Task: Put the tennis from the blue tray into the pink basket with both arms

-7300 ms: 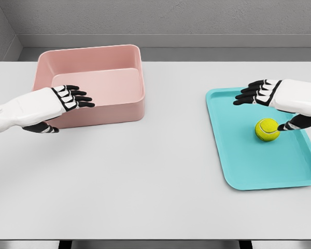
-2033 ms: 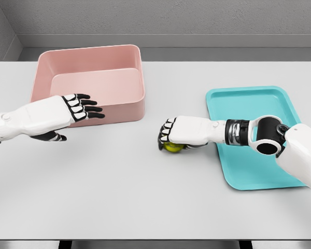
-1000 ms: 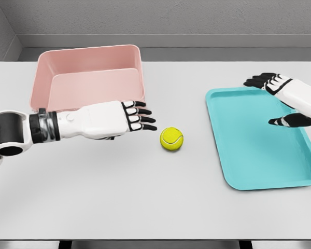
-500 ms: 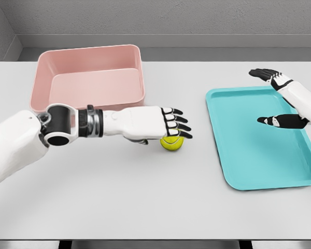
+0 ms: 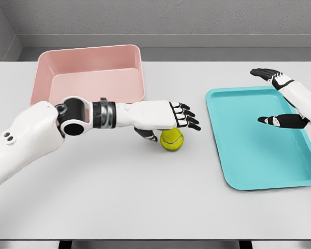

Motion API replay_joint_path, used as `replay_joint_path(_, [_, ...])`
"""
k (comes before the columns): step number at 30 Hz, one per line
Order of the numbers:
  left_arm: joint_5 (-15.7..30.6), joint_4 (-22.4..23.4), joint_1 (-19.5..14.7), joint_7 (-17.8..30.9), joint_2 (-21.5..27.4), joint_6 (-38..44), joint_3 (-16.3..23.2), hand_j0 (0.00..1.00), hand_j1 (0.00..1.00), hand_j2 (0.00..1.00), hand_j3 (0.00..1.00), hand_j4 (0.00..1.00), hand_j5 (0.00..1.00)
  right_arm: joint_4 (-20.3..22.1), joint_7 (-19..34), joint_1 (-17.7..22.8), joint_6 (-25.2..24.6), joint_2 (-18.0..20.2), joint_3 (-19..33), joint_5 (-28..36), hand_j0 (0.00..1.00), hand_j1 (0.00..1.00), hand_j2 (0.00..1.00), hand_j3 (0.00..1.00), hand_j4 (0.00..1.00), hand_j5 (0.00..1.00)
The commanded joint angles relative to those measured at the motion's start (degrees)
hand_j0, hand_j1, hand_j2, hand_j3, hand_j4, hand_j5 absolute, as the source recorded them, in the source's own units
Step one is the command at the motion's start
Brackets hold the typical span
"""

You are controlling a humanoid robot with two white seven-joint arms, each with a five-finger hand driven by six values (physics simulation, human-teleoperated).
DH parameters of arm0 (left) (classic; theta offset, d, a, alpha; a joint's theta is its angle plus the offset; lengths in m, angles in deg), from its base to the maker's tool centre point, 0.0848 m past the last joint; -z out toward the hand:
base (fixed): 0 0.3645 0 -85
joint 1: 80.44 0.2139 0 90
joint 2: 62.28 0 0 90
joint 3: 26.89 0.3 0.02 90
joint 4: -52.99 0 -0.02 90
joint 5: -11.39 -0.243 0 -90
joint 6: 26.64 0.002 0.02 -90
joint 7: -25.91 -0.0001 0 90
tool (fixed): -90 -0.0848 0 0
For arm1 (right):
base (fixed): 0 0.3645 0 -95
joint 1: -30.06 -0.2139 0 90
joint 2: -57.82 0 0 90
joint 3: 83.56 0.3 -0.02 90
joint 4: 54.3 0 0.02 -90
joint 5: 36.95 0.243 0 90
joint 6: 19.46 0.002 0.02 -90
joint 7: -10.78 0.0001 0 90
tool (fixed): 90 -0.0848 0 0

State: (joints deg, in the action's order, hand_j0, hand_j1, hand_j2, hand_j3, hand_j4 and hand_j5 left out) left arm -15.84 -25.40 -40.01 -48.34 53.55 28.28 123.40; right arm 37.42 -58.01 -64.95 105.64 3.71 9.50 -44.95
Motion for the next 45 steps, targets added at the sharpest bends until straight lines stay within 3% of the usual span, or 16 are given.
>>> replay_joint_path(1, [0.68,1.40,0.00,-0.02,-0.53,0.08,0.09,1.00,1.00,1.00,1.00,1.00,1.00,0.04,-0.03,0.00,-0.11,0.05,0.01,0.44,1.00,1.00,1.00,1.00,1.00,1.00])
replay_joint_path(27, [0.50,3.68,0.79,0.25,-0.53,0.08,2.11,1.00,1.00,1.00,1.00,1.00,1.00,0.12,-0.03,0.09,-0.11,0.05,0.01,0.53,1.00,1.00,1.00,1.00,1.00,1.00])
replay_joint_path(31, [0.33,3.77,0.70,0.25,-0.61,0.08,2.56,0.86,0.86,0.86,0.86,0.86,0.86,0.12,-0.03,0.09,-0.11,0.05,0.01,0.53,1.00,1.00,1.00,1.00,1.00,1.00])
replay_joint_path(45, [0.24,6.14,0.53,0.34,-3.43,0.08,2.82,0.85,0.85,0.85,0.85,0.85,0.85,0.12,-0.03,0.09,-0.11,0.05,0.01,0.53,1.00,1.00,1.00,1.00,1.00,1.00])
